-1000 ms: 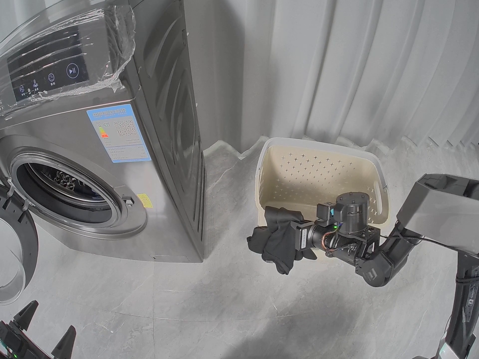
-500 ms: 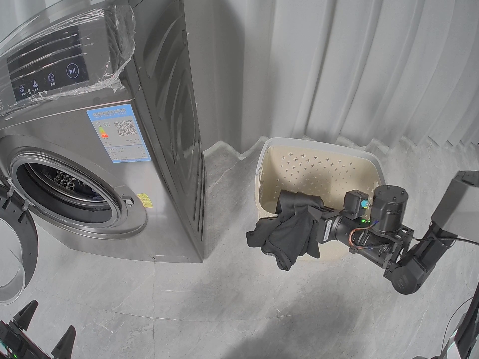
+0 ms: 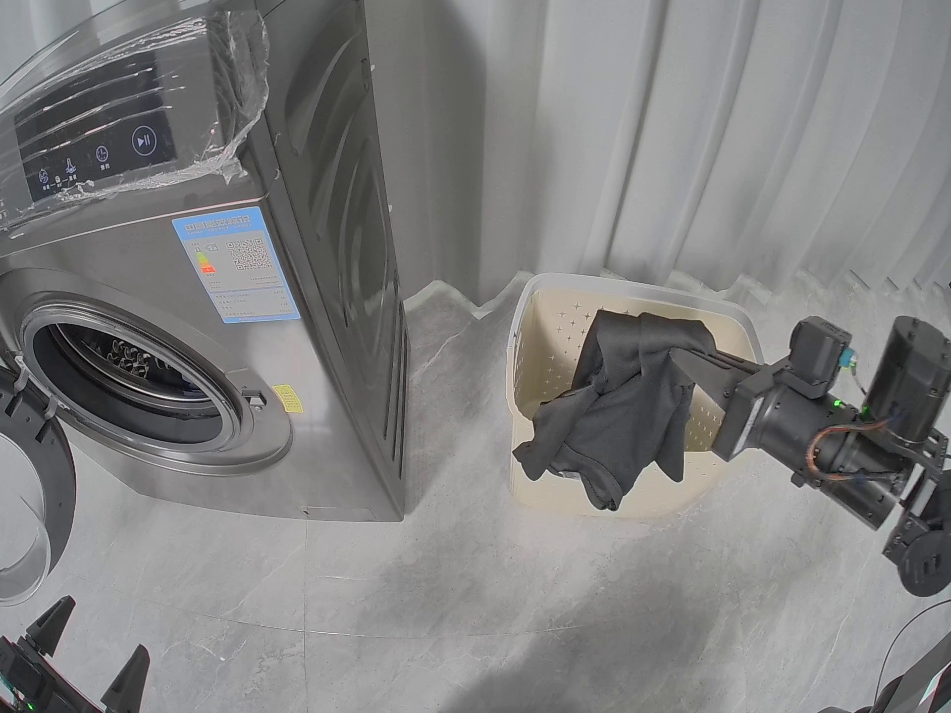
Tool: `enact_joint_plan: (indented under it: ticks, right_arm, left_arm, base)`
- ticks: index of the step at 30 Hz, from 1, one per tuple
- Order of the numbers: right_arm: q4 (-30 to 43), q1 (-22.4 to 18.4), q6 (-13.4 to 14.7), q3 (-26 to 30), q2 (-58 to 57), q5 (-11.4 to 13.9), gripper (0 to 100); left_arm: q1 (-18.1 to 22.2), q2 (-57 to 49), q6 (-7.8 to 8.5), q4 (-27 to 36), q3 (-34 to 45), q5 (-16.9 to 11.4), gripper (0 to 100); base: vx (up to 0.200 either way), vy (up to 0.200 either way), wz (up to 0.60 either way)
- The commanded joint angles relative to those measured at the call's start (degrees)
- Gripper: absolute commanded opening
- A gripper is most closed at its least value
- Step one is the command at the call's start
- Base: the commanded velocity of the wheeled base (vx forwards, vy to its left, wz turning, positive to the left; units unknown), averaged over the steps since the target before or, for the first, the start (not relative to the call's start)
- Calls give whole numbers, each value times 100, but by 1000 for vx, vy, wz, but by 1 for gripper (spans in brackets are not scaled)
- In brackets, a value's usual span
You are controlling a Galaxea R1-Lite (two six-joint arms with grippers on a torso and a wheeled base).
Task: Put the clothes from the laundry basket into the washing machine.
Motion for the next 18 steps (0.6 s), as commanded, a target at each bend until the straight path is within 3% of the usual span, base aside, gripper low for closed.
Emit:
enact_joint_plan:
  ticks: [1, 13, 18]
  right_arm:
    - [673, 397, -45, 41, -1429, 45, 0]
    - [831, 441, -72, 41, -1658, 53, 0]
    - [831, 476, -72, 23, -1658, 53, 0]
  left_arm:
    - [-2, 9, -29, 0, 101, 24, 100]
    - [-11, 9, -29, 0, 101, 15, 100]
    - [-2, 9, -20, 0, 101, 15, 100]
  base:
    - [-200, 0, 0]
    - [-200, 0, 0]
    - [0, 0, 0]
